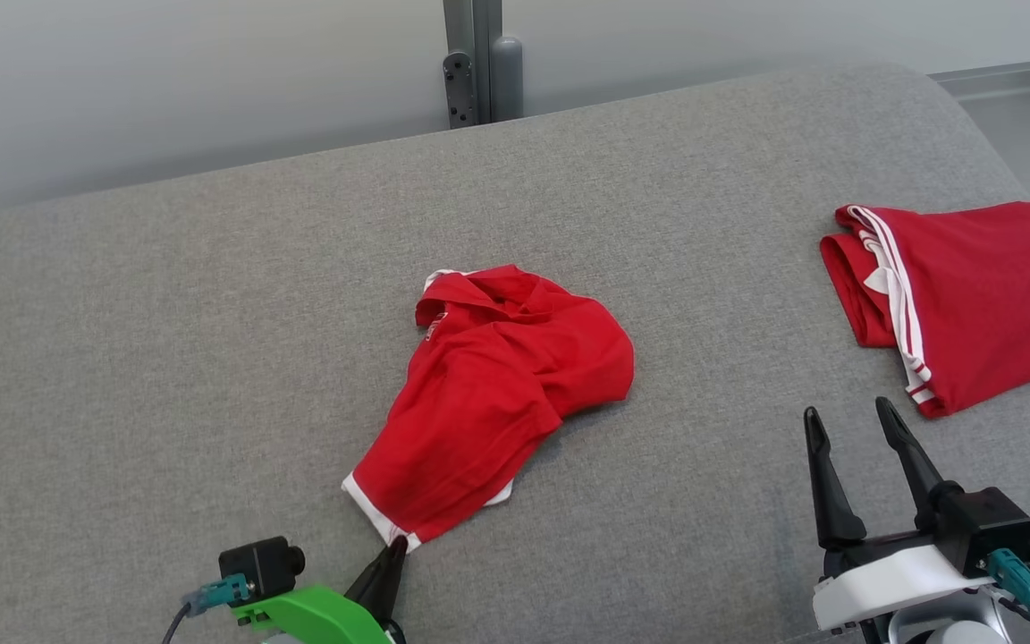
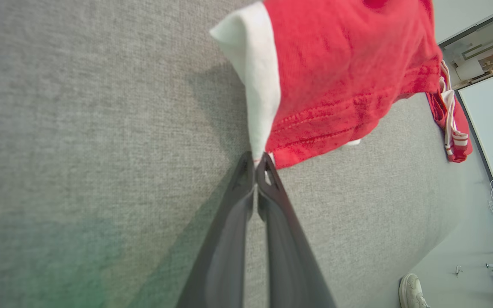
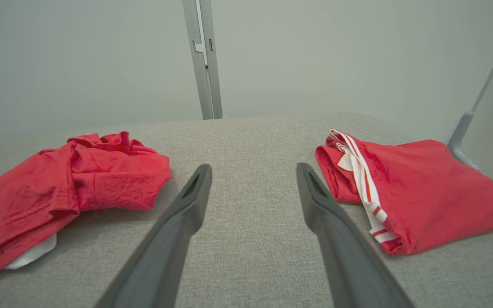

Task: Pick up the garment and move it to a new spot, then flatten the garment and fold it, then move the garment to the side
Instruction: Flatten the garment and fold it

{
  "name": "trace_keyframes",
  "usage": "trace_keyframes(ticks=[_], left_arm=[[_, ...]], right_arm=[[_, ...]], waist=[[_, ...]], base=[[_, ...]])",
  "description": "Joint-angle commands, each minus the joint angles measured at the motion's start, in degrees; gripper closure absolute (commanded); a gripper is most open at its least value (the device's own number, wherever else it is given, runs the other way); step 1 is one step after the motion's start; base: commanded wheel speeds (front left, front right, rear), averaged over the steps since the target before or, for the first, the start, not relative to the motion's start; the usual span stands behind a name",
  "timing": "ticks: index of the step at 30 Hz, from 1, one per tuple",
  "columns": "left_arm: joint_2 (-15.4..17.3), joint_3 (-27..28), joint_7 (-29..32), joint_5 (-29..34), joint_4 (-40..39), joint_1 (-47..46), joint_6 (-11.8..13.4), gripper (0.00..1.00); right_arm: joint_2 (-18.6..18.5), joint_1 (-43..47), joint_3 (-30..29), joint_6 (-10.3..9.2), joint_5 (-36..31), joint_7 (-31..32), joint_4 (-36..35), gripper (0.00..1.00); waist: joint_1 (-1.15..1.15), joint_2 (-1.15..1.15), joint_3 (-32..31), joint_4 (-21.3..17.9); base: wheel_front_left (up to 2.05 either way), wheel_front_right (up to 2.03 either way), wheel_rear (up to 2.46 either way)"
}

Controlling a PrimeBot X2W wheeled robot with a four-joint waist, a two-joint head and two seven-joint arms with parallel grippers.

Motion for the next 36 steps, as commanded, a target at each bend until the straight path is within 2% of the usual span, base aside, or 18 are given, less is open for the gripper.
trace_keyframes(ticks=[1, 4, 9, 13, 16, 20, 25, 31, 36], left_arm=[[0.53, -0.04, 0.09, -0.39, -0.71, -1.13, -0.36, 1.00], [0.28, 1.31, 1.34, -4.83, -5.09, -1.48, -0.61, 1.00], [1.02, 5.96, 5.41, -15.02, -17.56, -3.41, -0.83, 1.00], [2.92, 11.52, 8.80, -21.00, -25.35, -8.58, 2.07, 1.00], [4.92, 14.40, 9.70, -20.66, -27.89, -13.93, 4.73, 1.00], [7.05, 15.24, 10.85, -18.94, -27.34, -22.44, 7.10, 1.00], [7.57, 13.32, 11.19, -15.54, -23.48, -32.05, 8.06, 1.00], [3.41, 8.79, 11.46, -14.34, -17.91, -38.98, 7.18, 1.00], [-0.86, 0.62, 9.79, -12.80, -13.04, -36.65, 6.14, 1.00]], right_arm=[[-0.13, -0.06, 0.17, -0.06, 0.42, -0.03, 0.07, 0.00], [-0.14, 0.42, -0.02, -0.06, 0.63, -0.03, 0.09, 0.00], [-0.14, 0.88, -0.42, -0.06, 0.49, -0.03, 0.19, 0.00], [-0.15, 0.37, 0.06, -0.06, 0.46, -0.03, 0.48, 0.00], [-0.14, -0.05, 0.38, -0.06, 0.44, -0.02, 0.73, 0.00], [-0.14, -0.52, 0.84, -0.06, 0.46, -0.03, 1.19, 0.00], [-0.14, -1.13, 1.75, -0.06, 0.53, -0.03, 1.77, 0.00], [-0.13, -1.74, 2.40, -0.06, 0.88, -0.03, 2.09, 0.00], [-0.13, -2.76, 3.23, -0.06, 1.56, -0.03, 2.33, 0.00]], waist=[[0.00, 0.00, -0.13, 0.06], [0.00, 0.00, -0.35, 0.37], [0.00, 0.00, -0.78, 1.49], [0.00, 0.00, -1.27, 2.26], [0.00, 0.00, -1.56, 2.52], [0.00, 0.00, -1.88, 2.47], [0.00, 0.00, -2.04, 1.26], [0.00, 0.00, -1.28, -1.34], [0.00, 0.00, 0.63, -4.61]], base=[[0.00, 0.00, 0.00], [0.00, 0.00, 0.00], [0.00, 0.00, 0.00], [0.00, 0.00, 0.00], [0.00, 0.00, 0.00], [0.00, 0.00, 0.00], [0.00, 0.00, 0.00], [0.00, 0.00, 0.00], [0.00, 0.00, 0.00]])
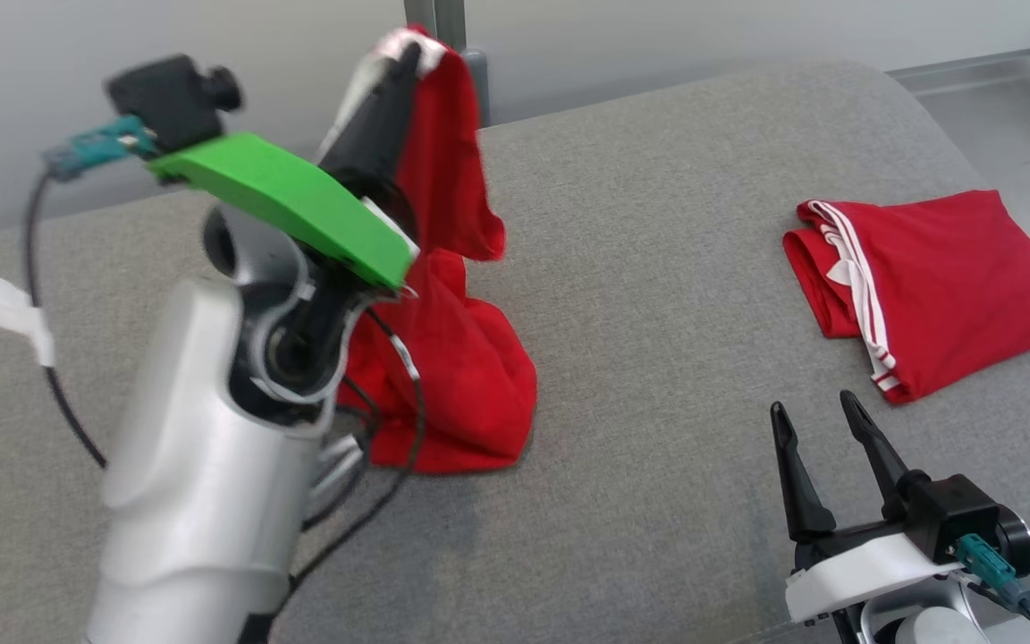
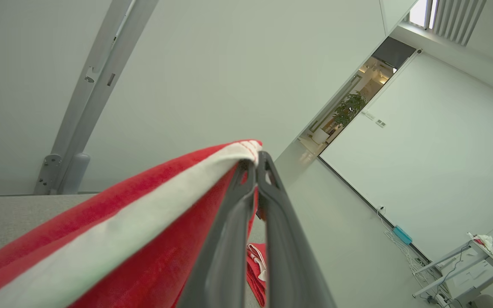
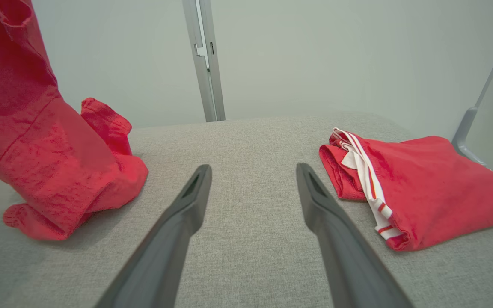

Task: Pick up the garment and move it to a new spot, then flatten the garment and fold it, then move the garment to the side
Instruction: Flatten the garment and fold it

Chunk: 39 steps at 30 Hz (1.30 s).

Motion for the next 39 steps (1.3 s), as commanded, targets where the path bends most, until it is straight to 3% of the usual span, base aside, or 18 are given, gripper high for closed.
trace_keyframes(ticks=[1, 4, 7, 13, 14, 15, 16, 19, 24, 28, 30, 33, 39], left_arm=[[-0.51, -2.45, -0.70, -0.14, 1.10, 2.43, -0.24, 1.00], [-1.16, -11.28, -2.63, -0.99, 3.06, 4.87, -0.61, 1.00], [-1.05, -20.30, -5.57, -3.53, 4.93, 5.47, 1.03, 1.00], [-1.12, -31.58, -13.37, -4.88, 12.59, 2.21, 3.87, 1.00], [-1.12, -33.65, -14.13, -4.39, 13.90, 1.92, 4.06, 0.83], [-1.10, -35.53, -14.61, -4.30, 15.19, 1.89, 3.91, 0.73], [-1.02, -36.85, -14.75, -4.81, 16.15, 1.99, 3.72, 0.00], [-1.13, -39.98, -15.22, -4.65, 18.84, 2.47, 3.44, 0.00], [-0.44, -42.48, -14.01, -6.78, 17.86, 6.12, 0.19, 0.00], [3.68, -42.37, -14.24, -8.34, 10.45, 10.33, -2.01, 0.00], [7.41, -41.76, -17.65, -5.49, 4.40, 11.32, -2.77, 0.00], [14.58, -41.02, -24.49, 2.36, -0.77, 13.27, 2.61, 0.00], [22.66, -34.18, -29.25, 7.97, -8.66, 19.57, 12.18, 0.00]], right_arm=[[-0.10, -0.88, 0.35, -0.06, 0.24, -0.03, 0.08, 0.00], [-0.10, -1.89, 0.96, -0.06, 0.84, -0.03, 0.01, 0.00], [-0.07, -3.38, 2.35, -0.06, 2.05, -0.03, -0.33, 0.00], [-0.08, -4.69, 3.64, -0.06, 4.96, -0.03, 0.02, 0.00], [-0.07, -4.63, 3.57, -0.06, 5.50, -0.03, 0.28, 0.00], [-0.05, -4.57, 3.49, -0.06, 6.04, -0.03, 0.57, 0.00], [-0.06, -4.47, 3.32, -0.06, 6.23, -0.03, 0.82, 0.00], [-0.06, -3.87, 2.41, -0.06, 6.77, -0.03, 1.35, 0.00], [-0.06, -2.86, 0.99, -0.05, 6.75, -0.03, 1.99, 0.00], [-0.09, -2.47, 0.74, -0.05, 5.66, -0.03, 2.10, 0.00], [-0.11, -2.34, 0.49, -0.05, 4.85, -0.03, 1.65, 0.00], [-0.12, -1.87, -0.54, -0.05, 2.93, -0.03, 0.47, 0.00], [-0.13, -0.89, -3.04, -0.05, -1.51, -0.03, -2.33, 0.00]], waist=[[0.00, 0.00, 2.08, -2.74], [0.00, 0.00, 4.01, -5.18], [0.00, 0.00, 6.89, -8.48], [0.00, 0.00, 10.85, -13.41], [0.00, 0.00, 11.29, -13.86], [0.00, 0.00, 11.64, -14.21], [0.00, 0.00, 11.86, -14.42], [0.00, 0.00, 11.88, -14.29], [0.00, 0.00, 10.13, -12.17], [0.00, 0.00, 7.86, -9.98], [0.00, 0.00, 6.69, -8.63], [0.00, 0.00, 5.22, -6.32], [0.00, 0.00, 1.67, -0.98]], base=[[0.00, 0.00, 0.00], [0.00, 0.00, 0.00], [0.00, 0.00, 0.00], [0.00, 0.00, 0.00], [0.00, 0.00, 0.00], [0.00, 0.00, 0.00], [0.00, 0.00, 0.00], [0.00, 0.00, 0.00], [0.00, 0.00, 0.00], [0.00, 0.00, 0.00], [0.00, 0.00, 0.00], [0.00, 0.00, 0.00], [0.00, 0.00, 0.00]])
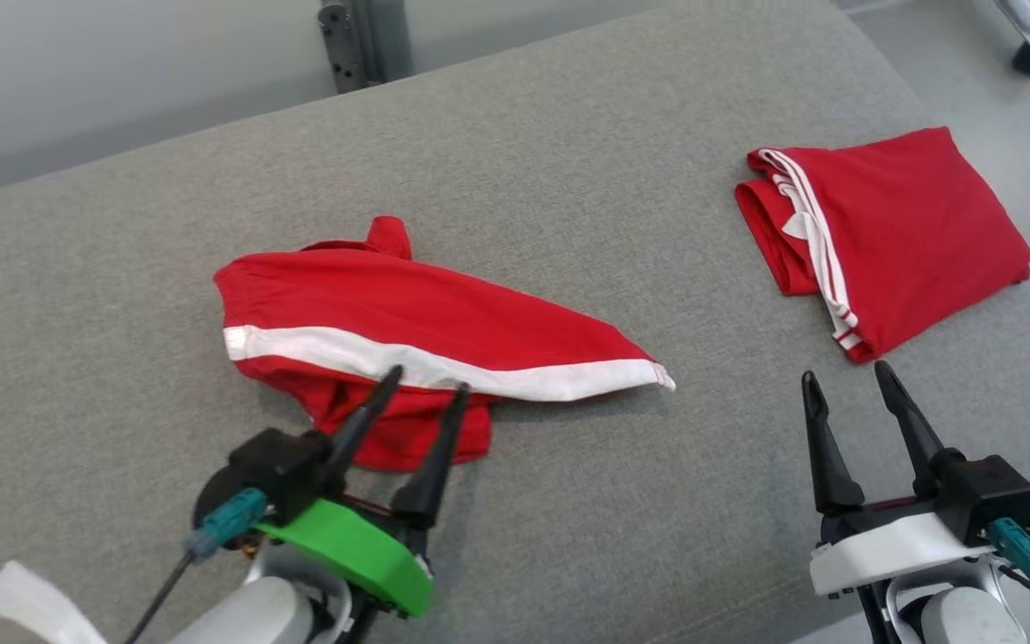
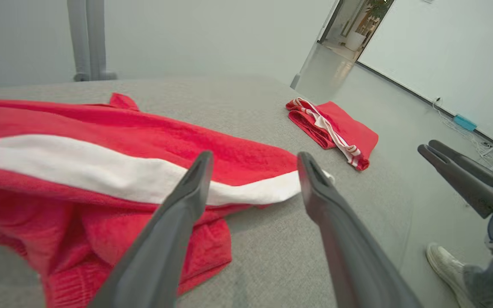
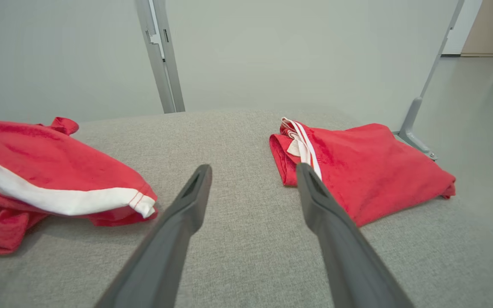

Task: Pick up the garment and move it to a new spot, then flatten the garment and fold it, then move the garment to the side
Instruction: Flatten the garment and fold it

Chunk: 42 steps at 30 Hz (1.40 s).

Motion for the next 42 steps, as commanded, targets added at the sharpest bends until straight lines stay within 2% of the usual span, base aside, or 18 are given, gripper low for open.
trace_keyframes(ticks=[1, 3, 5, 9, 13, 22, 26, 31, 38, 40, 42], left_arm=[[1.09, 2.12, -0.54, 0.64, -1.17, 2.85, 1.62, 0.00], [1.92, 6.92, -0.81, 1.18, -3.02, 6.26, 4.00, 0.00], [3.03, 12.84, -0.85, 4.95, -4.54, 9.97, 6.03, 0.00], [1.77, 22.73, -0.83, 10.04, -5.49, 19.60, 5.41, 0.00], [-1.06, 31.58, -0.83, 14.84, -4.23, 27.78, 1.08, 0.00], [-11.76, 48.17, -0.85, 24.53, 1.10, 36.29, -11.33, 0.00], [-15.69, 52.69, -0.85, 27.82, 2.22, 37.27, -15.23, 0.00], [-18.15, 55.90, -0.85, 30.23, 3.17, 36.35, -18.01, 0.00], [-19.49, 57.90, -0.86, 31.93, 3.67, 35.05, -18.85, 0.00], [-19.48, 57.57, -0.86, 31.41, 3.11, 34.22, -18.93, 0.00], [-19.19, 56.82, -0.86, 29.30, 3.39, 33.79, -18.95, 0.00]], right_arm=[[-0.17, 0.72, -0.85, -0.04, -0.98, -0.03, -0.82, 0.00], [-0.17, 1.27, -1.95, -0.04, -2.02, -0.03, -1.35, 0.00], [-0.14, 1.50, -2.70, -0.04, -3.05, -0.03, -1.61, 0.00], [-0.15, 2.38, -3.99, -0.04, -3.97, -0.03, -1.45, 0.00], [-0.19, 3.75, -4.81, -0.04, -3.99, -0.03, -0.34, 0.00], [-0.16, 6.97, -5.44, -0.04, -1.70, -0.03, 3.24, 0.00], [-0.17, 7.74, -4.92, -0.04, -1.39, -0.03, 4.06, 0.00], [-0.17, 7.11, -4.41, -0.04, -1.40, -0.03, 4.33, 0.00], [-0.16, 5.84, -2.98, -0.04, -1.86, -0.03, 4.40, 0.00], [-0.15, 5.14, -1.36, -0.04, -3.98, -0.03, 3.97, 0.00], [-2.14, 4.44, 0.81, -0.07, -7.12, -0.02, 4.78, 0.00]], waist=[[0.00, 0.00, -4.70, 5.49], [0.00, 0.00, -5.97, 7.34], [0.00, 0.00, -6.86, 8.97], [0.00, 0.00, -8.49, 11.81], [0.00, 0.00, -9.78, 14.33], [0.00, 0.00, -11.75, 16.43], [0.00, 0.00, -11.87, 16.65], [0.00, 0.00, -11.68, 16.48], [0.00, 0.00, -11.26, 15.51], [0.00, 0.00, -10.99, 14.95], [0.00, 0.00, -10.70, 14.14]], base=[[0.00, 0.00, 0.00], [0.00, 0.00, 0.00], [0.00, 0.00, 0.00], [0.00, 0.00, 0.00], [0.00, 0.00, 0.00], [0.00, 0.00, 0.00], [0.00, 0.00, 0.00], [0.00, 0.00, 0.00], [0.00, 0.00, 0.00], [0.00, 0.00, 0.00], [0.00, 0.00, 0.00]])
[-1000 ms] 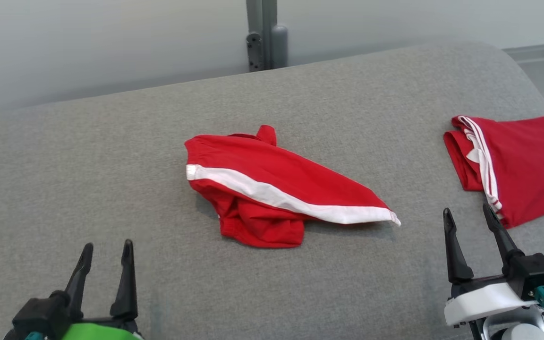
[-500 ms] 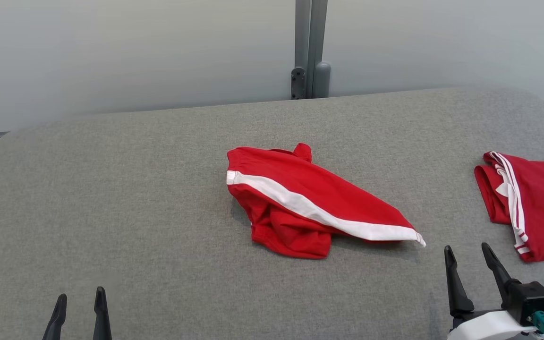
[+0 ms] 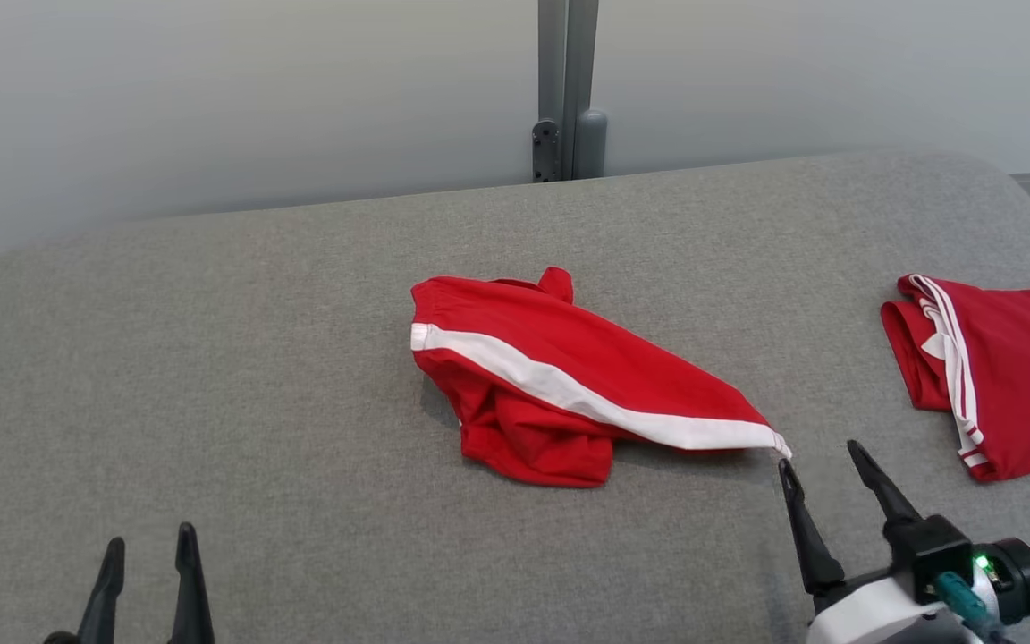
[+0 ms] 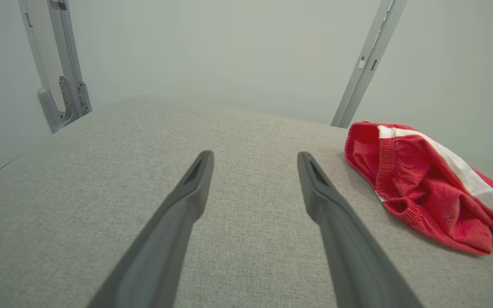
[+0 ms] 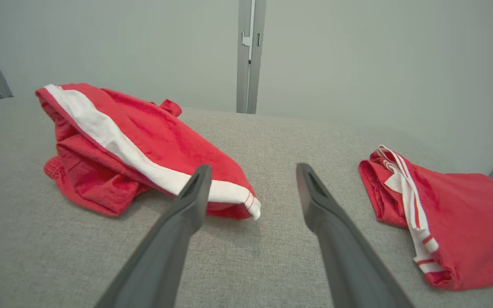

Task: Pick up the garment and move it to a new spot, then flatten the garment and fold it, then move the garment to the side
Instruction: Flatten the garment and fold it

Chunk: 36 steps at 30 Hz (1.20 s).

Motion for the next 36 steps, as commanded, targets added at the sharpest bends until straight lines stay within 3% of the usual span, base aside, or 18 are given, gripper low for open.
trace_keyframes(ticks=[1, 6, 10, 14, 36], left_arm=[[1.11, -1.20, 0.20, -1.53, 0.55, -1.08, -0.22, 0.00], [6.78, -7.44, 9.69, -6.92, -1.16, -6.82, -0.20, 0.00], [7.57, -7.88, 16.28, -13.40, -2.66, -11.77, -0.21, 0.00], [8.45, -10.00, 21.37, -16.02, -3.59, -14.78, -0.21, 0.00], [11.45, -16.17, 25.32, -18.55, -5.65, -26.18, -0.22, 0.00]], right_arm=[[-2.65, -0.99, 1.25, -0.10, -2.68, 0.24, 1.82, 0.00], [-7.24, -7.20, 6.98, -0.08, -3.50, 7.31, 3.61, 0.00], [-9.94, -10.21, 10.11, -0.09, -1.38, 12.28, 3.51, 0.00], [-10.29, -11.43, 11.38, -0.09, 0.50, 14.47, 4.12, 0.00], [-5.91, -14.46, 10.27, -0.09, -3.17, 10.41, 0.25, 0.00]], waist=[[0.00, 0.00, 0.87, -1.17], [0.00, 0.00, 4.99, -2.49], [0.00, 0.00, 7.99, -2.89], [0.00, 0.00, 10.35, -3.13], [0.00, 0.00, 17.78, -6.49]], base=[[0.00, 0.00, 0.00], [0.00, 0.00, 0.00], [0.00, 0.00, 0.00], [0.00, 0.00, 0.00], [0.00, 0.00, 0.00]])
